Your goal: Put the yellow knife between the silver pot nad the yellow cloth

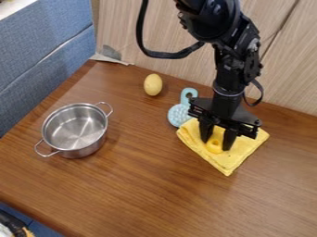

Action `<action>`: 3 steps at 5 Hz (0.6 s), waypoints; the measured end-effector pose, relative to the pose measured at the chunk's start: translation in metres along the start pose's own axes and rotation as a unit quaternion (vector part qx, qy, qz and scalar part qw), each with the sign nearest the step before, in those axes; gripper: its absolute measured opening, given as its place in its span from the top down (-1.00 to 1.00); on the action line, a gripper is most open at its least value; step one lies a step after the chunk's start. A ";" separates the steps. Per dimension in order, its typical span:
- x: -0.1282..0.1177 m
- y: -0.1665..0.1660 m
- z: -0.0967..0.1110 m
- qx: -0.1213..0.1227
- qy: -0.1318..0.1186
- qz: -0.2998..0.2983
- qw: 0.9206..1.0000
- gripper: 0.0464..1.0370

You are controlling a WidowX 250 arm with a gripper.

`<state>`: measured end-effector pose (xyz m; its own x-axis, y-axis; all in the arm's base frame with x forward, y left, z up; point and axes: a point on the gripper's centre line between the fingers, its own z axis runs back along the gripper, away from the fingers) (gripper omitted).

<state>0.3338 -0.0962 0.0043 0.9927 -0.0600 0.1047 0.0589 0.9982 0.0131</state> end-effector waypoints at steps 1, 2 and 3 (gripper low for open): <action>0.002 -0.002 0.023 -0.012 -0.017 -0.003 1.000 0.16; 0.000 0.010 0.052 -0.024 -0.051 0.007 0.998 0.16; -0.017 0.030 0.070 -0.024 -0.068 0.031 0.997 0.16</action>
<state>0.3116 -0.0656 0.0730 0.9714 0.0052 0.2373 0.0056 0.9990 -0.0451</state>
